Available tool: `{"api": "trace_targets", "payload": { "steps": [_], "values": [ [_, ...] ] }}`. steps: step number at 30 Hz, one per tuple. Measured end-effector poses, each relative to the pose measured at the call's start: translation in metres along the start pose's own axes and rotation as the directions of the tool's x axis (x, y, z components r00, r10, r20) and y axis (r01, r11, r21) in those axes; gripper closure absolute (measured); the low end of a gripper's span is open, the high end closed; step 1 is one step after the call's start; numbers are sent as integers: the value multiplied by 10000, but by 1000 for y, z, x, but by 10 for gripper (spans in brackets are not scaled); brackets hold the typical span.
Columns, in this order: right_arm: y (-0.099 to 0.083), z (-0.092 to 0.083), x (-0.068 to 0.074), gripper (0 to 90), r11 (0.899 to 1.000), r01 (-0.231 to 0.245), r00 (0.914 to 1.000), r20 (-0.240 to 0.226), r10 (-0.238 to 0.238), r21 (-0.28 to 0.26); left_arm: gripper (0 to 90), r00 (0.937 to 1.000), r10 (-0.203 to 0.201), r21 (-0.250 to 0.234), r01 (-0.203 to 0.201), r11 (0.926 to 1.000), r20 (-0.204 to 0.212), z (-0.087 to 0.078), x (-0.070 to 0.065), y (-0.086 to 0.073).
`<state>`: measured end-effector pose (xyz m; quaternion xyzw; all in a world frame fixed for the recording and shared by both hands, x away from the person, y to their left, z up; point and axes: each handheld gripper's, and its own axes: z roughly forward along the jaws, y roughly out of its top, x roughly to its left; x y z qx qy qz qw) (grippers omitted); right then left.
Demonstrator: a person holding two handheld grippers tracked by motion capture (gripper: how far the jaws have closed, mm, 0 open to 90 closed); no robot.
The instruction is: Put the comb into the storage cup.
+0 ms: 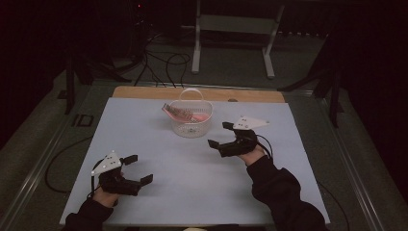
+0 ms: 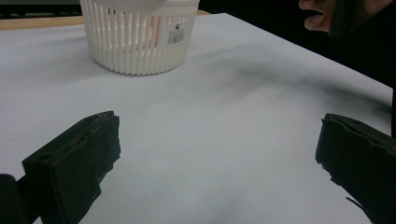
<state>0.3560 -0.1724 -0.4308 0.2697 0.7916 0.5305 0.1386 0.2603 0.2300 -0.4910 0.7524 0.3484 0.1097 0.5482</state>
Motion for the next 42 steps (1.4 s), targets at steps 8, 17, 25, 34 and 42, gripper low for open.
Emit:
{"api": "trace_targets", "payload": {
  "steps": [8,17,25,34,42],
  "values": [
    [-14,-14,-3,97,9999,-137,9997,203,135,82,0,10000,19,-3,-19,10000,8,-1,0,0],
    [-35,-28,-4,99,9994,-310,9990,320,304,164,0,10000,36,-9,-36,10000,-16,-1,0,0],
    [-53,-42,-4,99,9988,-370,9986,403,357,334,0,10000,37,1,-37,10000,-13,-1,-1,0],
    [-74,-59,-5,99,9975,-601,9962,650,576,379,0,10000,49,14,-49,10000,0,-1,-1,0],
    [-92,-74,-5,99,9969,-590,9945,892,541,530,0,10000,46,19,-46,10000,13,0,-1,0]
  ]
}}
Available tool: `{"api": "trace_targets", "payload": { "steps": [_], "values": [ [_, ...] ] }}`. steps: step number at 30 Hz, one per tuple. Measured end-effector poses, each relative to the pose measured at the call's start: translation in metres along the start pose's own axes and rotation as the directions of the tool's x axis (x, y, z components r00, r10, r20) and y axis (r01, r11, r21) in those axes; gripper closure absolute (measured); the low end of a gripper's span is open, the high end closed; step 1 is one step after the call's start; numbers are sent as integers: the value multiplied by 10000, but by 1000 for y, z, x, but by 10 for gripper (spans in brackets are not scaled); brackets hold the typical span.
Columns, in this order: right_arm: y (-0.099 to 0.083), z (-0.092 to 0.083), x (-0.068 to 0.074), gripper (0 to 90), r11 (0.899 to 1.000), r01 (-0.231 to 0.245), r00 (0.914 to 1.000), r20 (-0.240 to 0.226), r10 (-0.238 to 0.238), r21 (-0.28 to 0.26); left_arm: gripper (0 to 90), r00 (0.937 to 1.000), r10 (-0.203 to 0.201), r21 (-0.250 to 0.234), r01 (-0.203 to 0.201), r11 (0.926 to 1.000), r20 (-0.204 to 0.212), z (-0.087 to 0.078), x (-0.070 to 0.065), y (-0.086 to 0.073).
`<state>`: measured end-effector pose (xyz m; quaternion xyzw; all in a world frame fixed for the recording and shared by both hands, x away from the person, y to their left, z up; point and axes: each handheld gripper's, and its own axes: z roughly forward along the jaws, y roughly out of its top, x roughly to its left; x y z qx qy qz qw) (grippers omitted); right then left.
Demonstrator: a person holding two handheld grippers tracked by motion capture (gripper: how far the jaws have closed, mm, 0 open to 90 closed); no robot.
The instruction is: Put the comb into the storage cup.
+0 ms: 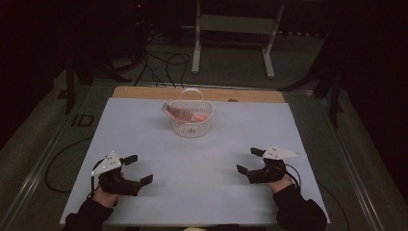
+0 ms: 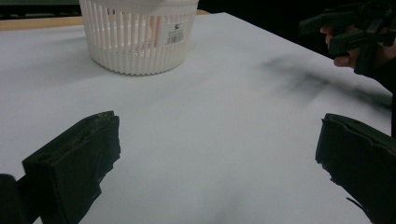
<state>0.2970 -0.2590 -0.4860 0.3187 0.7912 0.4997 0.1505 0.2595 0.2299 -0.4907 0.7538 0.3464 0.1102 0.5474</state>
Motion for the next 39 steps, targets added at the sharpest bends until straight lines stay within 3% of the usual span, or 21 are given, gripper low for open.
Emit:
{"api": "trace_targets", "payload": {
  "steps": [10,23,27,34,39],
  "values": [
    [-21,-15,-3,99,9996,-83,9986,531,69,260,0,10000,58,17,-58,10000,11,0,0,0],
    [-43,-28,-2,98,9969,-414,9963,775,361,674,0,9988,453,188,-450,9988,-172,-5,-5,-4],
    [-47,-31,-2,98,9951,-475,9951,909,396,870,0,9986,474,167,-470,9988,-250,-10,-6,-6],
    [-45,-26,-4,98,9961,-398,9939,1061,314,787,0,9988,285,89,-281,9996,-409,-16,-3,-10],
    [-44,-26,-5,98,9965,-464,9936,1059,389,690,0,9986,366,155,-360,9992,-385,-14,-4,-11]
  ]
}}
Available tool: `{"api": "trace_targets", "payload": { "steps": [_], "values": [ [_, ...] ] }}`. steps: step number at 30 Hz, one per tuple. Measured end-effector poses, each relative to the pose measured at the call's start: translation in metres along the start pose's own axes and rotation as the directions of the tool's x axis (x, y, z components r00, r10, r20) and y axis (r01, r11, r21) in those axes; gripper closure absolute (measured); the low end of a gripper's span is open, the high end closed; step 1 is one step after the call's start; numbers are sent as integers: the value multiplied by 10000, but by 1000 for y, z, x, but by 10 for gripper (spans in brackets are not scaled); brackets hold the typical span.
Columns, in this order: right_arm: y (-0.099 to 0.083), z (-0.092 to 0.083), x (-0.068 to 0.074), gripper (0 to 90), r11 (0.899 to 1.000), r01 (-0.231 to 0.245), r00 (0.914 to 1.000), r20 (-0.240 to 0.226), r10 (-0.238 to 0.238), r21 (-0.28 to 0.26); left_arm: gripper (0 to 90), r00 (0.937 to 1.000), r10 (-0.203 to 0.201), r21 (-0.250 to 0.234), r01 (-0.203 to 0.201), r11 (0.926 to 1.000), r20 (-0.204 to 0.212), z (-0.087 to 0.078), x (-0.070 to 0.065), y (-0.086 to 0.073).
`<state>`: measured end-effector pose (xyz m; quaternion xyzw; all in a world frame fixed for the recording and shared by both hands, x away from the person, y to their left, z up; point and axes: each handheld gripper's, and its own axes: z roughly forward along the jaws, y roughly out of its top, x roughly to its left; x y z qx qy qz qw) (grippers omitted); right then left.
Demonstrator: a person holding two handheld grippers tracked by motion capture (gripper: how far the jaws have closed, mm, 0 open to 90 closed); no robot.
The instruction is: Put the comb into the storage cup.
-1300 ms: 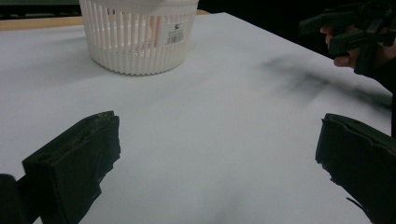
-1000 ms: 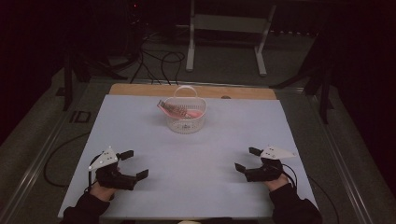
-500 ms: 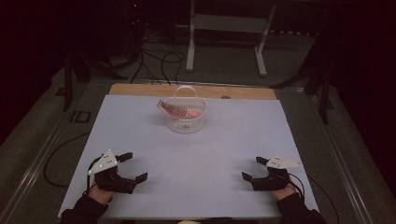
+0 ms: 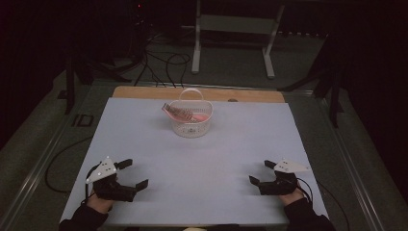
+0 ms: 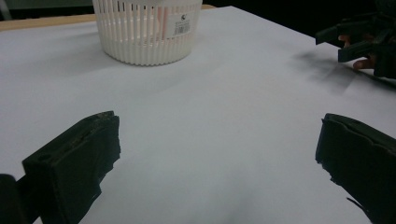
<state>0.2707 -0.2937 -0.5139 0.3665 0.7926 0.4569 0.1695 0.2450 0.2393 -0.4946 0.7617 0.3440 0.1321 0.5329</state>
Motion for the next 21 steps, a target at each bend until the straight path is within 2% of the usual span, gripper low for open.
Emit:
{"api": "trace_targets", "payload": {
  "steps": [2,8,21],
  "values": [
    [0,1,0,98,9999,-114,9999,47,114,-88,0,10000,33,40,-33,10000,-14,1,-1,0],
    [2,4,1,98,10000,72,9999,71,-72,-31,0,9999,80,9,-80,10000,-71,0,-1,0],
    [4,5,4,98,10000,-20,10000,34,20,-82,0,9996,188,94,-186,9998,-207,0,-3,0]
  ]
}}
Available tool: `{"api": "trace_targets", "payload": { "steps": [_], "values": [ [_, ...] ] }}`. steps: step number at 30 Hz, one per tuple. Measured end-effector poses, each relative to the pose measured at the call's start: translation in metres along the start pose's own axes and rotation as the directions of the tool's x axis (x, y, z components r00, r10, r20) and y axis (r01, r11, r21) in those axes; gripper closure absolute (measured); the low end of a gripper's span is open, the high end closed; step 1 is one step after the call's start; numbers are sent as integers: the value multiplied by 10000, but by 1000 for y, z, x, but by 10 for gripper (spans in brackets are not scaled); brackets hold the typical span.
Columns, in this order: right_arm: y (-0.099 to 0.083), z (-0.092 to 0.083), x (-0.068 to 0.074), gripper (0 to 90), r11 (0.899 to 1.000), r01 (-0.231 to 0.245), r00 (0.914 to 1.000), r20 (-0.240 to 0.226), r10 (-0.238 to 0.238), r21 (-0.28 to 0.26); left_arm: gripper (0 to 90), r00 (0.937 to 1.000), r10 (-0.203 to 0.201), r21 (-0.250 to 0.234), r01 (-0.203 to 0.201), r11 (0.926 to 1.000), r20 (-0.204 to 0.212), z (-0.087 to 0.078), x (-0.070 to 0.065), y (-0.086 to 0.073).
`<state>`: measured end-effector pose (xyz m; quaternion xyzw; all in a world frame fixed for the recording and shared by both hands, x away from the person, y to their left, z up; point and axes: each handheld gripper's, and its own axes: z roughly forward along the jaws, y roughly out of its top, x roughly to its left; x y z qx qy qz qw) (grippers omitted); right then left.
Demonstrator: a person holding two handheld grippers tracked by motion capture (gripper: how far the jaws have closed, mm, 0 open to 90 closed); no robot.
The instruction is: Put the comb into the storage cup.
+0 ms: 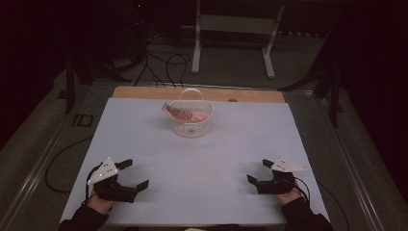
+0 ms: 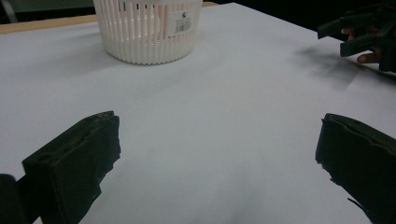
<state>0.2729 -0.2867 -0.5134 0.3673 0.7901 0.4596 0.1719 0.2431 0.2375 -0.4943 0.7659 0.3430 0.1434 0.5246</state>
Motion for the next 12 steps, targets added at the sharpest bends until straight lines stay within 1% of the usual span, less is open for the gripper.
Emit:
{"api": "trace_targets", "payload": {
  "steps": [2,12],
  "values": [
    [0,0,0,98,10000,-21,10000,66,21,7,0,10000,12,-3,-12,10000,-4,0,0,0],
    [0,2,0,98,10000,64,10000,-44,-63,70,0,10000,35,-42,-35,10000,-12,0,-1,0]
  ]
}}
